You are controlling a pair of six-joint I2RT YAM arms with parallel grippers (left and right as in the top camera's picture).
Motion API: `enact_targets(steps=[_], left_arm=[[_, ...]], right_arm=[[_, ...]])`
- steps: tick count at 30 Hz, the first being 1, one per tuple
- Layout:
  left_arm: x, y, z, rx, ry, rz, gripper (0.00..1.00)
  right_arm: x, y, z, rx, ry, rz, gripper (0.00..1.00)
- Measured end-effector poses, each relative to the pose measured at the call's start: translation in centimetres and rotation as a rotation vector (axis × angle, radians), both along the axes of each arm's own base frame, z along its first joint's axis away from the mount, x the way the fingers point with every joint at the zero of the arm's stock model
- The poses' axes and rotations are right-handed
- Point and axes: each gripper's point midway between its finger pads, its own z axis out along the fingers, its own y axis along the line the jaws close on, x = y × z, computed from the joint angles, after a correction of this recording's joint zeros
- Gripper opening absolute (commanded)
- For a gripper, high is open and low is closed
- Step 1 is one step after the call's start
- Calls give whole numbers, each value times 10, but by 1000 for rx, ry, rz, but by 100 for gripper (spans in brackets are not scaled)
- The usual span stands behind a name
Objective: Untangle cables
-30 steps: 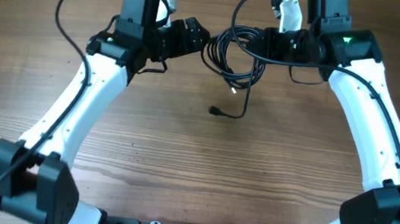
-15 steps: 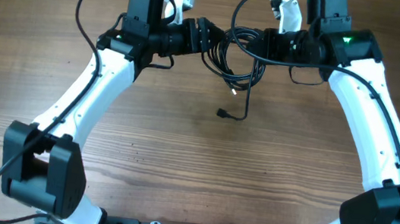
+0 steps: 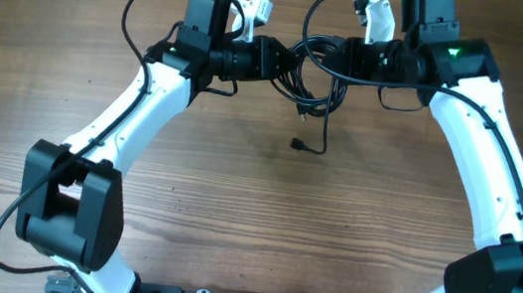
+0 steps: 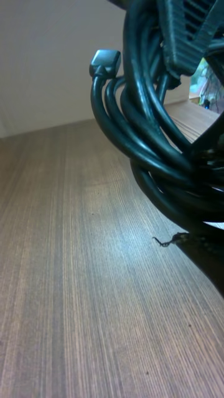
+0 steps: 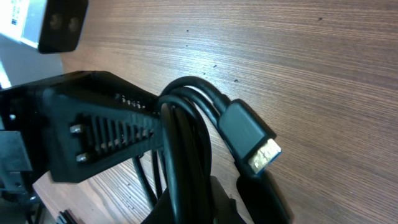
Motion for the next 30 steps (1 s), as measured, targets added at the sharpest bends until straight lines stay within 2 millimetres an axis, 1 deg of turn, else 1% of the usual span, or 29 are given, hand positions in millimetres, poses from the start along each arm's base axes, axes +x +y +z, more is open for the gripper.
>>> enact_targets(steps=[4,9,13,16,17,18,22,24,25,27,30], left_arm=[[1,0,-2,9,4,14,14],[5,-1,-4,6,46,72,15],[9,-5,-1,-5,49,106,23],[11,-10,-2,8,43,137,31],[11,-11,-3,17,41,145,35],[12,-13,-5,30,41,159,36],[14,-15,-10,66,28,191,38],[15,-15,-10,70,26,206,36],[16,-15,-10,71,27,214,30],[17,-14,-10,71,33,233,4],[14,-17,-14,88,43,243,4]], right_arm=[[-2,4,2,23,6,15,4],[-5,8,5,49,12,33,4],[-6,9,6,66,16,42,4],[-10,16,8,82,20,65,4],[-11,18,8,85,21,71,4],[-15,25,10,98,24,93,4],[-21,36,16,145,25,137,4],[-23,40,20,169,21,153,4],[-23,42,22,183,18,163,4],[-24,44,25,199,15,175,4],[-24,44,26,205,15,176,4]])
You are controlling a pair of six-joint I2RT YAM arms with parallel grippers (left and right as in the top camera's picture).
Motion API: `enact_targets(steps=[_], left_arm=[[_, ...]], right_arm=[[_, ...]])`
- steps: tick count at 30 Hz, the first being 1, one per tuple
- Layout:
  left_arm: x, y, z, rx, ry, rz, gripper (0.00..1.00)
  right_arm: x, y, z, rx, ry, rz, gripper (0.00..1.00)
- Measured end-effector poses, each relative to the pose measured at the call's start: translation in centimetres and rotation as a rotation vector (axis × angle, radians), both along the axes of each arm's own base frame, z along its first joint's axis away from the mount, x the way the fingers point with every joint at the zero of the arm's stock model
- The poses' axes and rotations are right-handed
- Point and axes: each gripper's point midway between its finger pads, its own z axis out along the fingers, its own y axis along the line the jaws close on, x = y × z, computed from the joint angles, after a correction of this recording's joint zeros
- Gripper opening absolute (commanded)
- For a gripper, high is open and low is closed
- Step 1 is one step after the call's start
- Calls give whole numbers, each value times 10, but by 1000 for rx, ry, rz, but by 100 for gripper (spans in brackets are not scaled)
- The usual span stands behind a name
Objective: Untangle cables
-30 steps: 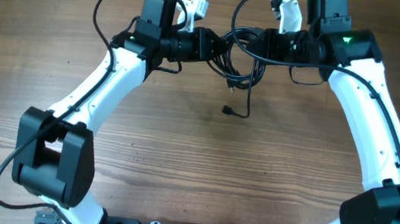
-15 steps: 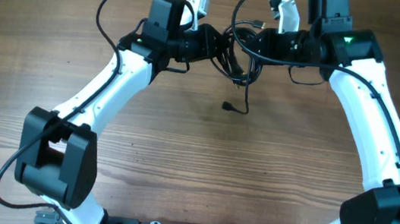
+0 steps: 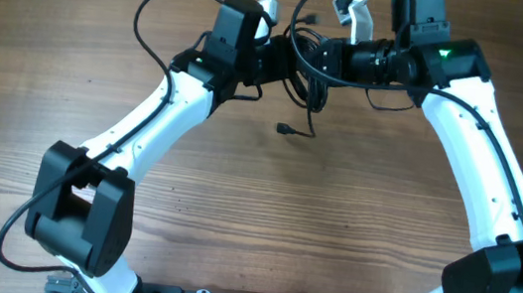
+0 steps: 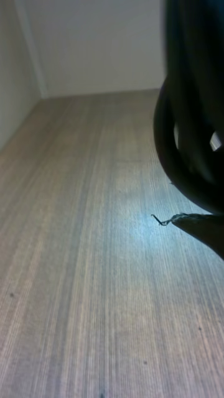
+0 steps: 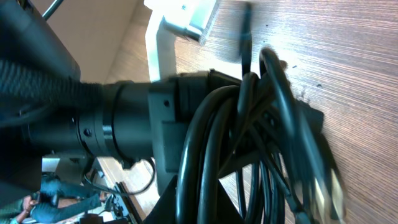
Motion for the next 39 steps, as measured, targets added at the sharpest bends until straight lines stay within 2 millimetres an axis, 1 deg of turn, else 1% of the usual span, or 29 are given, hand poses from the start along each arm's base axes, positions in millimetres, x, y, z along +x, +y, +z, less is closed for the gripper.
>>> enact_targets(steps=[4,5,7,10,13,15,16,18,19,20,21,24,26,30,32,34,36,37,39], left_arm=[[-6,5,-7,39,41,12,4],[-8,5,-8,42,43,0,4],[-10,6,-7,37,34,-46,4],[-16,5,0,-4,4,-156,4],[-21,4,7,-45,-16,-235,4],[-24,8,14,-69,-30,-266,4],[-26,12,19,-79,-42,-277,4],[-28,17,27,-86,-59,-284,4],[-29,20,31,-94,-66,-289,4],[-29,21,35,-102,-75,-296,4],[-30,23,40,-122,-84,-310,4],[-30,33,50,-160,-101,-325,4],[-29,39,54,-169,-113,-324,4],[-26,45,56,-138,-120,-289,4],[-21,54,53,-95,-110,-229,4],[-15,65,49,-61,-98,-172,4],[-9,75,44,-30,-83,-112,4],[-6,79,42,-16,-77,-88,4],[-5,81,40,-10,-68,-69,4]], right_arm=[[9,-17,-5,-25,17,-60,6],[14,-24,-9,-48,25,-97,6],[22,-36,-15,-95,36,-167,8],[31,-53,-25,-178,38,-259,9],[33,-63,-34,-230,56,-302,9],[34,-64,-42,-245,78,-312,9],[36,-63,-50,-249,96,-311,11],[37,-61,-55,-248,111,-303,15],[37,-61,-57,-247,114,-301,19],[38,-60,-57,-246,114,-301,25],[39,-61,-56,-244,111,-303,42],[42,-64,-55,-244,97,-299,59],[41,-65,-53,-214,94,-268,64],[40,-67,-43,-134,98,-224,65],[43,-71,-36,-126,82,-231,64],[45,-79,-23,-116,47,-257,62],[50,-85,-3,-91,0,-295,60],[53,-84,10,-68,-29,-312,59],[52,-72,21,-46,-50,-307,57]])
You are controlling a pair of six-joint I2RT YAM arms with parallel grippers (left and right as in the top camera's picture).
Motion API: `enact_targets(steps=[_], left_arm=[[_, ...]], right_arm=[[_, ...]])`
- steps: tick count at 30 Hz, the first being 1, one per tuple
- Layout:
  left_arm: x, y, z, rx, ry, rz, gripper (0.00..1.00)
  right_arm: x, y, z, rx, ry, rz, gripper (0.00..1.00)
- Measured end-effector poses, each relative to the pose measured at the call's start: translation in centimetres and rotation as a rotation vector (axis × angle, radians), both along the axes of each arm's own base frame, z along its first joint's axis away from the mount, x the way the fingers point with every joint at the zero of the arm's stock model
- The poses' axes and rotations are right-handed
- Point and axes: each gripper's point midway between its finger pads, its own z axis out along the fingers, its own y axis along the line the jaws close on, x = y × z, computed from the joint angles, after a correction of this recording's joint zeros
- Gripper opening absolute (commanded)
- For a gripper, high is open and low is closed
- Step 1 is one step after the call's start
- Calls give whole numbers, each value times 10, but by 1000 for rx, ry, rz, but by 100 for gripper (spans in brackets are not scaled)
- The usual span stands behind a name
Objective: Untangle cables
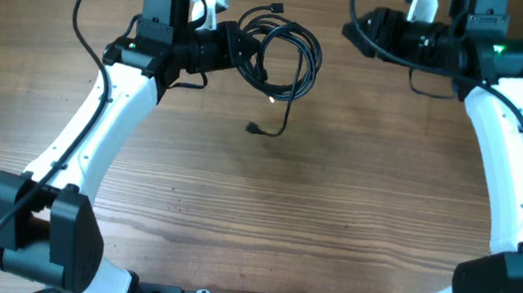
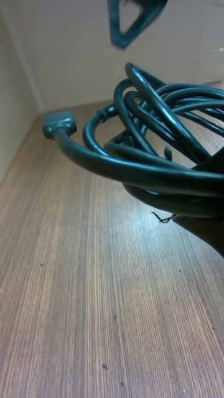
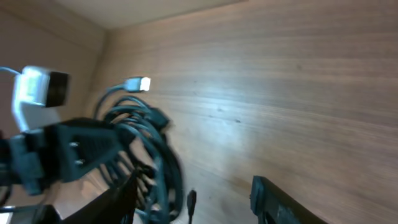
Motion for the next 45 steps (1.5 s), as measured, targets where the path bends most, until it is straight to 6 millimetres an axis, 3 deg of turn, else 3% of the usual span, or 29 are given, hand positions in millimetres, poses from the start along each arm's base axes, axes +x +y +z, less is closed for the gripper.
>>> enact_targets(steps=[2,6,12,19,27,33,41,45], left_arm=[[0,1,-1,2,9,12,4],[-2,3,-5,9,33,24,4],[-3,3,-6,7,45,28,4],[-4,4,-7,-13,81,54,4],[-4,6,-9,-11,100,70,4],[-2,11,-11,-2,106,91,4],[-4,13,-13,10,116,102,4],[-7,15,-18,29,136,110,4]], right_arm=[[-4,19,3,14,-4,25,56],[-26,78,9,50,8,116,49],[-32,105,6,58,40,83,43],[-19,128,-43,38,147,54,39],[1,151,-57,71,107,58,36],[7,154,-61,76,107,36,4],[8,146,-57,102,122,39,4],[5,116,-11,173,74,32,4]])
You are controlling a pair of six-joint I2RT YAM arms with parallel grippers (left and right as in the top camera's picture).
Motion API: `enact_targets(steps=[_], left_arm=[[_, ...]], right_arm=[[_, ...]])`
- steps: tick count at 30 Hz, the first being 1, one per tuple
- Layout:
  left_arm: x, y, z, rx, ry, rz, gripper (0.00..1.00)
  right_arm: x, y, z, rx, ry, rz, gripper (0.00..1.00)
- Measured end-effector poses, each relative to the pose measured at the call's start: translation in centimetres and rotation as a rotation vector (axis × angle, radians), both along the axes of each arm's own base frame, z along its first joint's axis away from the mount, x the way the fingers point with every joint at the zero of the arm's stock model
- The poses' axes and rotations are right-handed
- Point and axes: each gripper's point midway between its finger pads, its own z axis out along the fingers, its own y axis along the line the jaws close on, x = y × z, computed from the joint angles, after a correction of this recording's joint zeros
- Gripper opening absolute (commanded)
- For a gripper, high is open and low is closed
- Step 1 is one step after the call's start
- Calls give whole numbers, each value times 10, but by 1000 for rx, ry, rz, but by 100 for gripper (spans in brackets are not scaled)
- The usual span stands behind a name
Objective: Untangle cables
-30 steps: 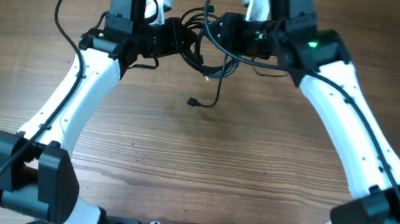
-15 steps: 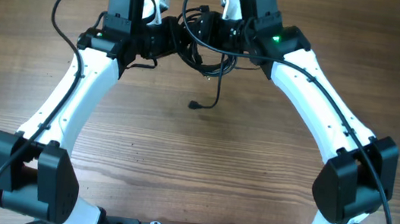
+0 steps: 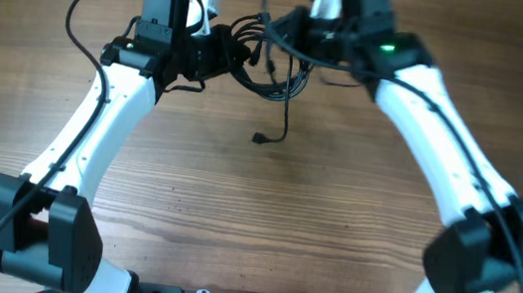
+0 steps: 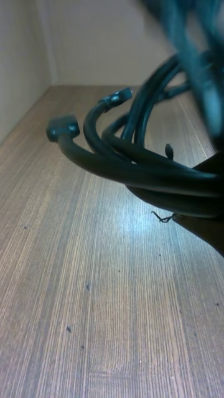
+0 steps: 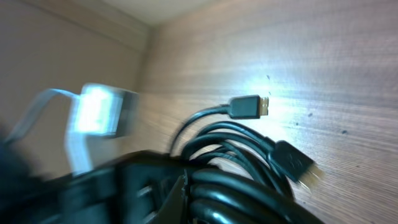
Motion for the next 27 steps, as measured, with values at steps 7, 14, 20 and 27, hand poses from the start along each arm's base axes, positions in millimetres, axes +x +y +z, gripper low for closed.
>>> enact_targets(steps=[7,14,20,27], left_arm=[[-2,-4,1,16,-20,-26,4],[5,-5,7,23,-80,-40,4],[12,-26,39,-85,-219,-143,4],[4,-47,80,-231,-365,-305,4]], right_arm=[[5,-116,34,12,41,-197,4],[4,-161,-56,-214,266,-288,4],[-6,-156,-130,-363,403,-183,53],[-14,-155,-143,-435,343,-23,79]])
